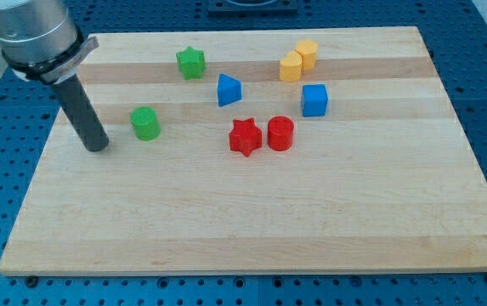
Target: Move green circle diagonally towards blue triangle
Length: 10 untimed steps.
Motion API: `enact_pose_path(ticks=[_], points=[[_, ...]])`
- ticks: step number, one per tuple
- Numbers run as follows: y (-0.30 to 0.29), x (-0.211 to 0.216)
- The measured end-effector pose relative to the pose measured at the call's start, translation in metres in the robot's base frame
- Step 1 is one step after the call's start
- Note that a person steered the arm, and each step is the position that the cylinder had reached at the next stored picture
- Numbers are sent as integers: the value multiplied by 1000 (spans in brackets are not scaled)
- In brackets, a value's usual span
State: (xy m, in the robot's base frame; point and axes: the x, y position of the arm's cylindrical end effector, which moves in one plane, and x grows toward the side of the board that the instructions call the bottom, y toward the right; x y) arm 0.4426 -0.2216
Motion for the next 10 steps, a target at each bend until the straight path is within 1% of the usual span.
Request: enact_pose_path(ticks=[1,2,3,5,6,7,8,9,10], points=[[0,48],[3,20],[6,-19],[6,-20],[9,24],[10,40],[39,40],[39,22],[38,-8]])
